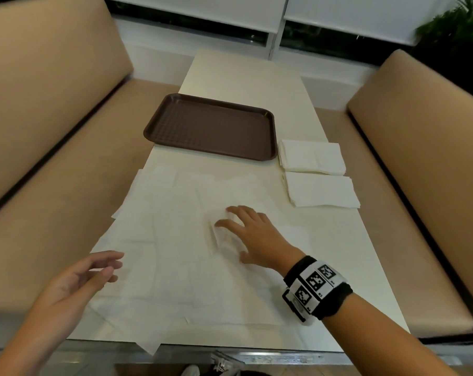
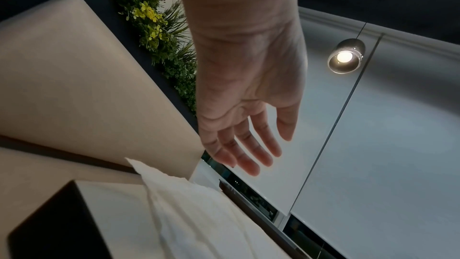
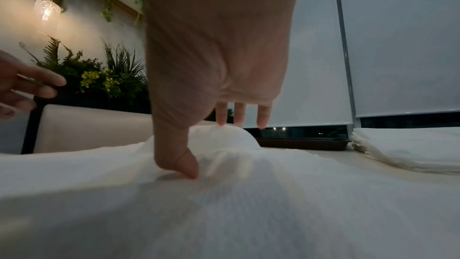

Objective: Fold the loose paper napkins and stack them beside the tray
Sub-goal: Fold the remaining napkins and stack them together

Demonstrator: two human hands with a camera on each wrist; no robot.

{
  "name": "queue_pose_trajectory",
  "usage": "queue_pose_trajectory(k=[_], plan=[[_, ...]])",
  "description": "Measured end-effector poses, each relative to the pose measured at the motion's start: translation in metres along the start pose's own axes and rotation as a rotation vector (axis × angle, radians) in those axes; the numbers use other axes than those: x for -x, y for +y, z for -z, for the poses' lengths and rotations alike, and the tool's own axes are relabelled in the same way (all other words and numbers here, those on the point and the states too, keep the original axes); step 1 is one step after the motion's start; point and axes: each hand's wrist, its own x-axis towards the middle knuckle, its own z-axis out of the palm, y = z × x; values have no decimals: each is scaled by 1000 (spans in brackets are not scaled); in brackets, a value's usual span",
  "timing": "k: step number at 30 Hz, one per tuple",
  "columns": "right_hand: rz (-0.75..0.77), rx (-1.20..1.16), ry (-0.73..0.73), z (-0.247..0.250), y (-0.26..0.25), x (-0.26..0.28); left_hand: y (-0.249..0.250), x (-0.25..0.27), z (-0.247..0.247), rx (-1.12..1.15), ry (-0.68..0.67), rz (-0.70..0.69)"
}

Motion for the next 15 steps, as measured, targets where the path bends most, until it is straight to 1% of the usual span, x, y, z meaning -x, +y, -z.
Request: queue_pose_trajectory(k=[3, 7, 10, 12, 15], plan=[[-6, 13, 55, 4, -1, -6, 5, 3, -1, 17, 12, -20], [40, -69, 71, 6, -3, -19, 7, 4, -2, 48, -7, -53], [94, -45, 124, 11, -2, -28, 8, 6, -1, 74, -12, -58], [99, -51, 145, 16, 1, -32, 8, 6, 2, 70, 4, -61], [90, -172, 177, 34, 2, -35, 15, 5, 6, 51, -5, -69]])
